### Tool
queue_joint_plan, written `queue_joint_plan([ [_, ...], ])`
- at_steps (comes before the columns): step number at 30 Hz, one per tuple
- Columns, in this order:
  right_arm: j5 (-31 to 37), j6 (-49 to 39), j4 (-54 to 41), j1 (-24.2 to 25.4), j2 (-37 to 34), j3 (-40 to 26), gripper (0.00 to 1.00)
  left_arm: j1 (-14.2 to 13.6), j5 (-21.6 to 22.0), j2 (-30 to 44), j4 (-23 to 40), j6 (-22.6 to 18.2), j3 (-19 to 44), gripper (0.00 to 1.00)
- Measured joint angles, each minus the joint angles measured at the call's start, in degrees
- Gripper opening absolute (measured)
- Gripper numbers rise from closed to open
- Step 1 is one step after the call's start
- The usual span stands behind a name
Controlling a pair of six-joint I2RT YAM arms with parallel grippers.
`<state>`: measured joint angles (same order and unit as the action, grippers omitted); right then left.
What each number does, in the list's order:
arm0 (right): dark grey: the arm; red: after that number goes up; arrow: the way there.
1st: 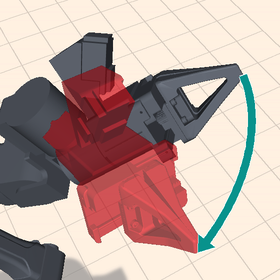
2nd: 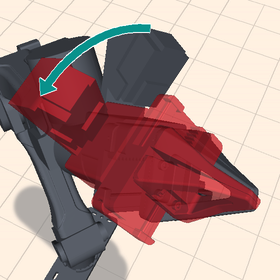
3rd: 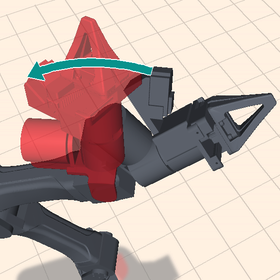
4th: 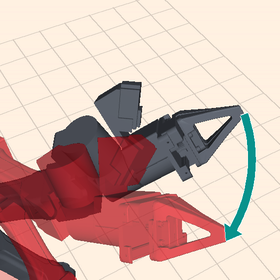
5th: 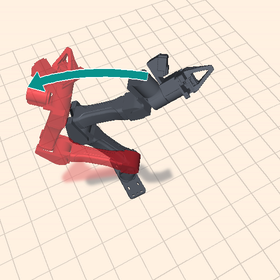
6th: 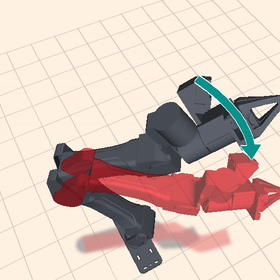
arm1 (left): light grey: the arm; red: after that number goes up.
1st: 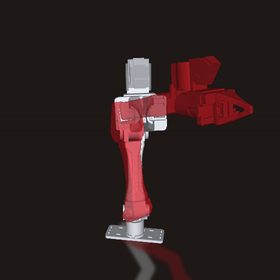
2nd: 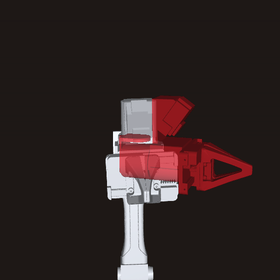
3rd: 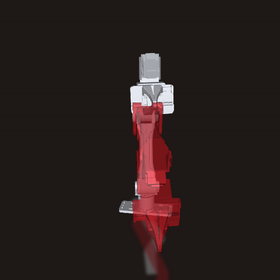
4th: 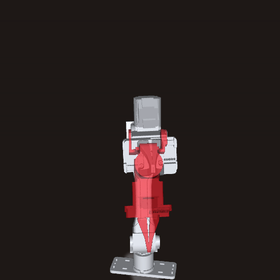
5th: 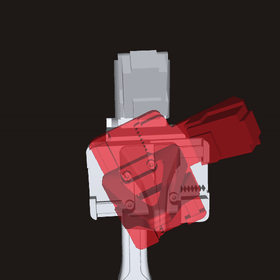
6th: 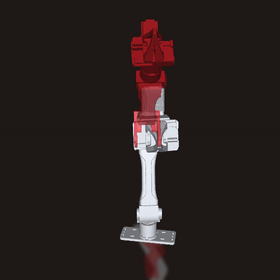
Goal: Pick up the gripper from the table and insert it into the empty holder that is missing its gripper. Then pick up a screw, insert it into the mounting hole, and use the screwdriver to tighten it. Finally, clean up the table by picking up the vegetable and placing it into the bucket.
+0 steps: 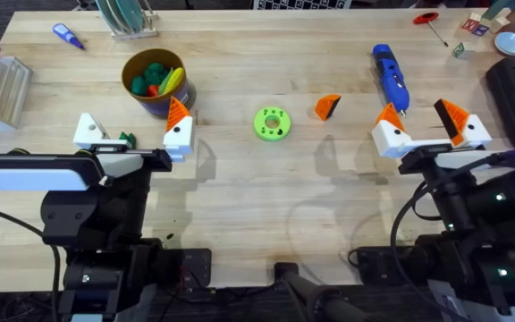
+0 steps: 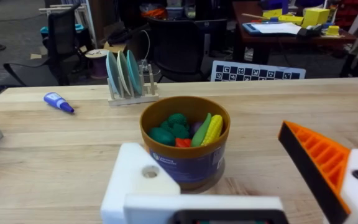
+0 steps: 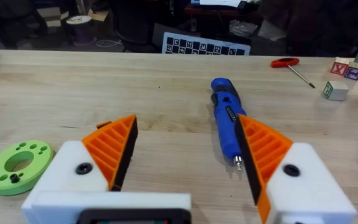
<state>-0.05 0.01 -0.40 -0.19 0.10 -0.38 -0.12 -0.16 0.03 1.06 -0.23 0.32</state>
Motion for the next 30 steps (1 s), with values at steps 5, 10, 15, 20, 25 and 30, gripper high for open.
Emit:
queue_joint_plan([
  [5, 0.0, 0.0, -0.4, 0.0, 0.0, -0.1, 0.945, 0.0, 0.0, 0.0, 0.0, 0.0, 0.0, 0.985],
  [10, 0.0, 0.0, -0.4, 0.0, 0.0, -0.1, 0.946, 0.0, 0.0, 0.0, -0.1, 0.0, 0.0, 0.985],
  [15, -0.3, 0.2, -1.4, 0.0, 0.0, -0.6, 0.947, 0.0, 0.0, 0.0, 2.7, 0.9, 1.7, 0.985],
  [20, -0.8, 0.2, -12.7, 0.0, -1.9, -7.5, 0.948, 0.0, 0.0, 3.4, 15.9, 1.5, 13.6, 0.985],
  [25, -1.1, 0.2, -21.9, 0.0, -8.1, -18.6, 0.947, 0.0, 0.0, 14.7, 33.8, 1.8, 30.7, 0.985],
  [30, -1.8, 0.2, -30.7, 0.0, -16.6, -31.2, 0.947, 0.0, 0.8, 30.4, 49.8, 1.7, 45.4, 0.985],
])
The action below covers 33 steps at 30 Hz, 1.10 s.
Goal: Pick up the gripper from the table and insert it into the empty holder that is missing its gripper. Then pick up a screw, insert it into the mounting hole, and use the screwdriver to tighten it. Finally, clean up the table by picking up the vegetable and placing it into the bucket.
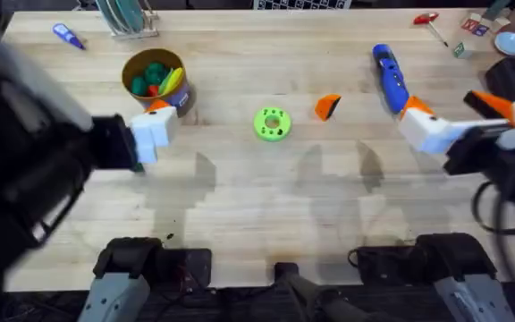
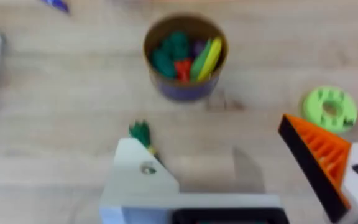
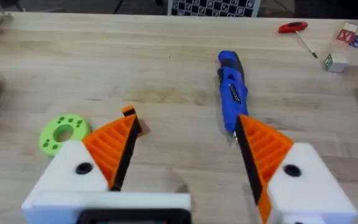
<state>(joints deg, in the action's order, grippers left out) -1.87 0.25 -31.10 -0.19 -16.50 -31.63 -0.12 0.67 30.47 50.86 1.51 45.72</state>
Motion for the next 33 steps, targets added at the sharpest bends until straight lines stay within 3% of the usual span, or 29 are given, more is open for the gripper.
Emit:
queue_joint_plan([
  [3, -1.1, 0.0, -5.1, 0.0, -5.7, -7.4, 0.947, 0.0, 0.5, 8.7, 4.8, -0.1, 5.9, 0.985],
  [7, -1.7, 0.2, -9.2, 0.0, -11.4, -14.3, 0.947, 0.0, 0.7, 17.6, 5.8, -0.1, 10.3, 0.985],
  [15, -2.1, 0.2, -9.8, 0.0, -14.1, -17.0, 0.947, 0.0, 0.7, 26.9, 8.2, 0.9, 10.8, 0.987],
  [16, -2.1, 0.2, -9.8, 0.0, -14.1, -17.0, 0.947, 0.0, 0.6, 27.8, 8.1, 1.5, 10.8, 0.934],
  [21, -2.1, 0.2, -9.8, 0.0, -14.1, -17.0, 0.947, 0.0, 0.7, 29.8, 6.8, 1.2, 10.8, 0.136],
  [22, -2.1, 0.2, -9.8, 0.0, -14.1, -17.0, 0.947, -0.2, 0.7, 29.8, 6.8, 0.3, 10.8, 0.039],
  [23, -2.1, 0.2, -9.8, 0.0, -14.1, -17.0, 0.947, -0.5, 0.5, 29.6, 6.8, -0.5, 10.8, 0.023],
  [27, -2.1, 0.2, -9.8, 0.0, -14.1, -17.0, 0.947, -4.1, -3.0, 27.3, 5.9, -3.7, 10.9, 0.679],
  [29, -2.1, 0.2, -9.8, 0.0, -14.1, -17.0, 0.947, -6.9, -5.8, 25.7, 4.1, -4.3, 11.0, 0.937],
  [33, -2.1, 0.2, -9.8, 0.0, -14.1, -17.0, 0.947, -15.2, -12.9, 22.0, -1.4, -5.2, 11.5, 0.986],
])
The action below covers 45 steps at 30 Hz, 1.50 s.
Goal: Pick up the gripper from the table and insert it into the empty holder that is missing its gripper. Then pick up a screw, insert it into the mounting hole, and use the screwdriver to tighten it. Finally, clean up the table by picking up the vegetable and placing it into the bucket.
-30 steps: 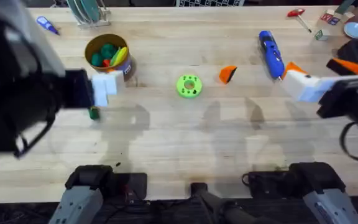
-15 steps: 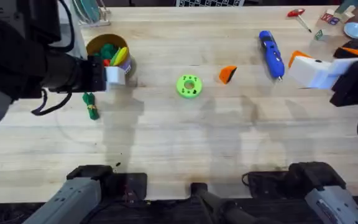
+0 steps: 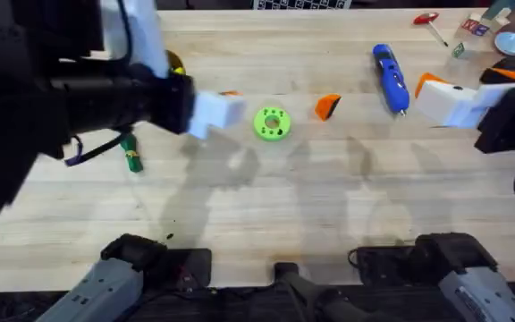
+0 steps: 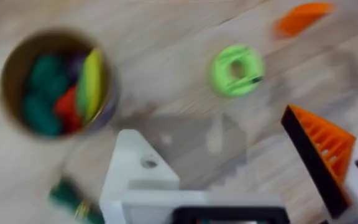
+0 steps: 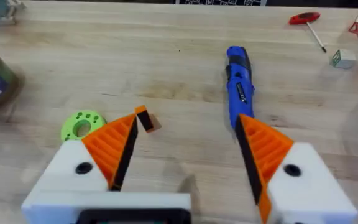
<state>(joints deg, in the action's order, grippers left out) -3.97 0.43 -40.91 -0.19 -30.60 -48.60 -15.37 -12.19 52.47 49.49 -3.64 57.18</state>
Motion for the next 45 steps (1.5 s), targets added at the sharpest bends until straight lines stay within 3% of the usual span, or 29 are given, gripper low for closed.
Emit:
queue_joint_plan([
  [5, 0.0, 0.0, 0.0, 0.0, 0.0, 0.0, 0.947, -10.6, -5.1, -1.5, -10.8, -0.6, 0.1, 0.986],
  [8, 0.0, 0.0, 0.0, 0.0, 0.0, 0.0, 0.947, -13.9, -6.4, -1.5, -17.1, -0.7, 0.1, 0.986],
  [11, 0.0, 0.0, 0.0, 0.0, 0.0, 0.0, 0.947, -15.4, -7.5, -1.5, -18.7, -0.6, 0.3, 0.985],
  [20, 0.0, 0.0, 0.0, 0.0, 0.0, 0.0, 0.947, -15.7, -7.7, -1.5, -18.4, -0.5, 0.3, 0.985],
  [31, 0.0, 0.0, 0.0, 0.0, 0.0, 0.0, 0.947, -15.7, -7.1, -0.8, -24.4, -5.0, -0.7, 0.985],
  [35, 0.0, 0.0, 0.0, 0.0, 0.0, 0.0, 0.948, -15.7, -6.6, -6.1, -31.6, -5.5, -7.4, 0.985],
  [45, 0.0, 0.0, 0.0, 0.0, 0.0, 0.0, 0.948, -15.7, -6.4, -23.1, -56.4, -4.7, -34.4, 0.986],
])
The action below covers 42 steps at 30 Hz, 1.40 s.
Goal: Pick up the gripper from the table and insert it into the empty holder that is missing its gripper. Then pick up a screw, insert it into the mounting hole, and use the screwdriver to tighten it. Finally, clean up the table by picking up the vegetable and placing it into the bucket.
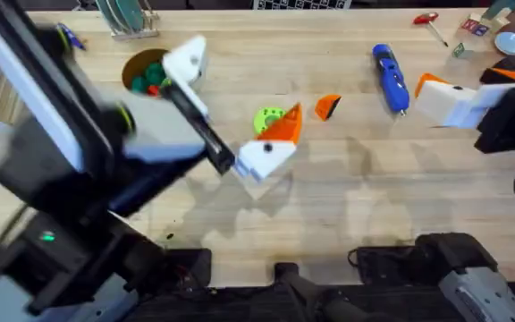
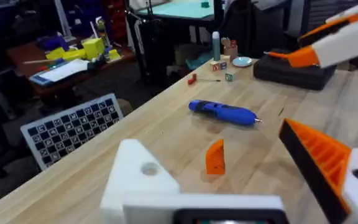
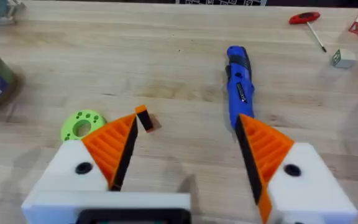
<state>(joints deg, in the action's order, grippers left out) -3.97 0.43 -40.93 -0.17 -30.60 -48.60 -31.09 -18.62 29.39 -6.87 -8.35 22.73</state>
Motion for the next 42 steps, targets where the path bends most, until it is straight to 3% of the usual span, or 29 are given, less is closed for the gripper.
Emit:
queue_joint_plan([
  [7, 0.0, 0.0, 0.0, 0.0, 0.0, 0.0, 0.948, 0.0, 0.0, -11.5, -5.4, 1.3, -14.1, 0.985],
  [15, 0.0, 0.0, 0.0, 0.0, 0.0, 0.0, 0.948, 0.4, 1.1, -25.6, -5.0, 3.1, -21.8, 0.985],
  [25, 0.0, 0.0, 0.0, 0.0, 0.0, 0.0, 0.948, 2.9, 1.8, -29.1, 3.4, 5.1, -22.3, 0.985],
  [27, 0.0, 0.0, 0.0, 0.0, 0.0, 0.0, 0.948, 4.3, 0.6, -29.1, 5.8, 5.3, -22.3, 0.985],
  [28, 0.0, 0.0, 0.0, 0.0, 0.0, 0.0, 0.948, 6.7, -2.1, -29.1, 8.1, 5.5, -22.3, 0.985],
  [32, 0.0, 0.0, 0.0, 0.0, 0.0, 0.0, 0.948, 8.7, -4.0, -29.1, 10.0, 5.7, -22.3, 0.985],
  [42, 0.0, 0.0, 0.0, 0.0, 0.0, 0.0, 0.948, 9.0, -5.0, -29.1, 10.0, 5.8, -22.3, 0.985],
])
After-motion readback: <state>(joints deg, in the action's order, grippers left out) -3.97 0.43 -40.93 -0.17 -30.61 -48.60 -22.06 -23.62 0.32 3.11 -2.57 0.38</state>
